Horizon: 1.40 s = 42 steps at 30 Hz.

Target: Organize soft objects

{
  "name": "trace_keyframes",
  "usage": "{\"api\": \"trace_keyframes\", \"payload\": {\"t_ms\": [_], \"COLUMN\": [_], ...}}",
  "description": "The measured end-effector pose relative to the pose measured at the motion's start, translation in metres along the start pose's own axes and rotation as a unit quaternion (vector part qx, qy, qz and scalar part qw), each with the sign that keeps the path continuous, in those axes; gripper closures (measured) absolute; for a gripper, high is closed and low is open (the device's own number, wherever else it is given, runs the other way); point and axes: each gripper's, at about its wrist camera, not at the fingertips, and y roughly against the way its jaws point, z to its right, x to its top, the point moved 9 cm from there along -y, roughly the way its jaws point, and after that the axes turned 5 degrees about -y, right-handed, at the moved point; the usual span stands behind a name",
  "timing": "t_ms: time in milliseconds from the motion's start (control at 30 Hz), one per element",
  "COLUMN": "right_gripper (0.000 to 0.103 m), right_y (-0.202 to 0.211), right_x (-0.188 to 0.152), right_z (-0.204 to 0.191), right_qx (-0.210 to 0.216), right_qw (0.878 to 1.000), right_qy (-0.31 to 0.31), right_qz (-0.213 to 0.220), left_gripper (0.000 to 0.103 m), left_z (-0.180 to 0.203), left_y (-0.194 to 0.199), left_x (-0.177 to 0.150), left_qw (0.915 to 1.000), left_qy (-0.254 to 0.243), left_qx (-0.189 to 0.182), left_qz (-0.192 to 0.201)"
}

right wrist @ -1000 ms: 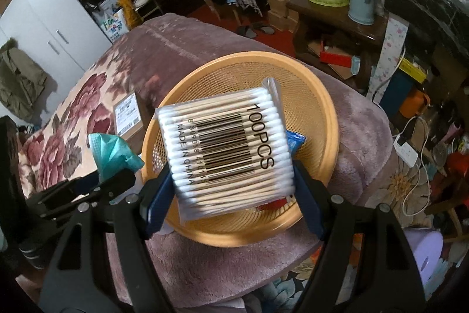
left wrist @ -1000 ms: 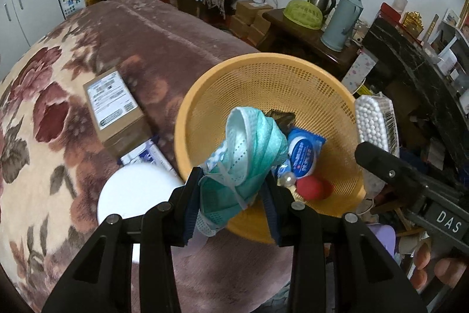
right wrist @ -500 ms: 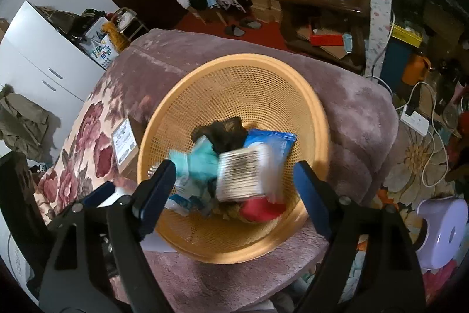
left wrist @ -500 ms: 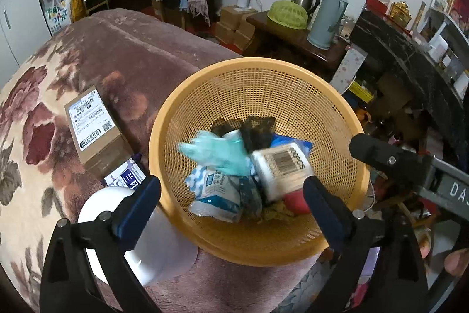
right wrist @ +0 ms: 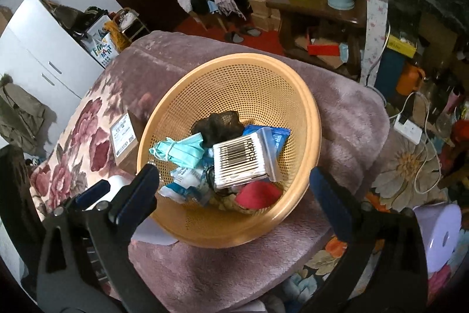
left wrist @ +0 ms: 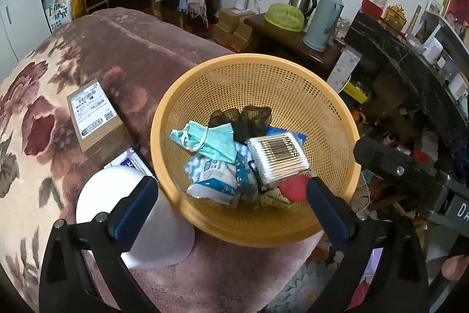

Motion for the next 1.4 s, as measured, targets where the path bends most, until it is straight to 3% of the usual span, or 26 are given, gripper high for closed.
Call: {"api": "trace_keyframes", "payload": {"t_ms": [700,1400], "right_gripper": [0.000,0.000], "right_y": [0.006,0.014], "right_x": [-0.032,-0.049], "right_z": [0.002,-0.022], "right_qx": [-0.035,-0.030], "right_qw": [0.998,0.997], "right_qy": [0.044,0.075], "right_qz": [0.000,0.006], "left_gripper": [0.002,0.002], "left_z": [-0.028,-0.050], "left_y": [0.022,0.048], "left_x": [-0.025,-0.043], "left_qw": [0.9996,0.9975], "left_qy": [0.026,0.055], "left_qx": [0.013,0.031], "left_qz": [0.005,0.032]}}
